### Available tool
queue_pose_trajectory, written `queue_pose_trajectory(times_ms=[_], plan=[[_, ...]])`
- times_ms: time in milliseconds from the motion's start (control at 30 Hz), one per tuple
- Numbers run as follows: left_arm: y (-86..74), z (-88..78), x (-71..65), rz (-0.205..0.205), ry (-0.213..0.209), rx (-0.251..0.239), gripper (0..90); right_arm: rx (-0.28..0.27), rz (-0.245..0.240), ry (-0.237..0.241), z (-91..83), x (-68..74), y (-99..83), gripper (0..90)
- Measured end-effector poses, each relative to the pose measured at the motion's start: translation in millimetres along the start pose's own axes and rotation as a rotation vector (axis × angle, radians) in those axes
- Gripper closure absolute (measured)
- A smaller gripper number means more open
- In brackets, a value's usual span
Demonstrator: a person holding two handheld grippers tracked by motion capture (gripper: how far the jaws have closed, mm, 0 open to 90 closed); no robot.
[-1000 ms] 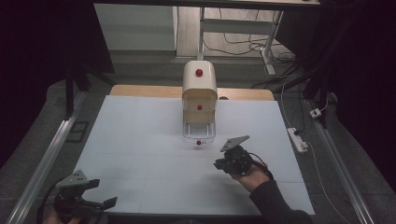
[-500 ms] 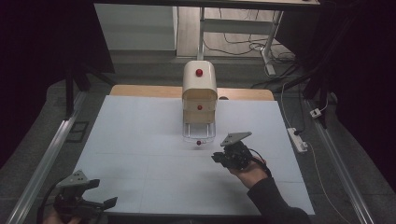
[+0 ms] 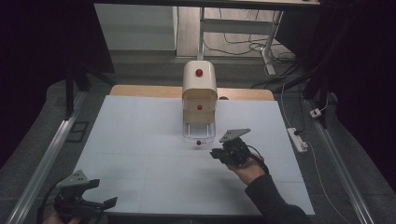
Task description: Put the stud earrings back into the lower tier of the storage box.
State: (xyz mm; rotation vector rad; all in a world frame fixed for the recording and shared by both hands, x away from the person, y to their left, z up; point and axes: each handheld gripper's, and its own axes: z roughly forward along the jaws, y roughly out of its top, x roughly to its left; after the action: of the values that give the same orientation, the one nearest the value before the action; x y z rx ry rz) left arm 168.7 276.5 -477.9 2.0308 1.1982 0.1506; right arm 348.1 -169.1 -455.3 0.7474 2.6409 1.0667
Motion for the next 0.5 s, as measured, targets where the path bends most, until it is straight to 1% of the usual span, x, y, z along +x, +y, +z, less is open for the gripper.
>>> queue_pose_trajectory(times_ms=[200,300,400,500], plan=[[0.3,0.5,-0.2,-0.001,0.002,0.002,1.3,-0.012,0.004,-0.009,2.0,-3.7,2.2,82.0],[0.3,0.6,-0.1,-0.002,0.003,0.003,1.3,-0.022,0.016,-0.017,3.3,-5.9,4.8,82.0],[0.4,0.7,-0.1,-0.002,0.004,0.004,1.3,-0.045,0.023,-0.023,5.2,-10.8,10.0,82.1],[0.4,0.7,0.0,-0.004,0.005,0.004,1.2,-0.05,0.026,-0.023,6.4,-13.0,11.8,82.1]])
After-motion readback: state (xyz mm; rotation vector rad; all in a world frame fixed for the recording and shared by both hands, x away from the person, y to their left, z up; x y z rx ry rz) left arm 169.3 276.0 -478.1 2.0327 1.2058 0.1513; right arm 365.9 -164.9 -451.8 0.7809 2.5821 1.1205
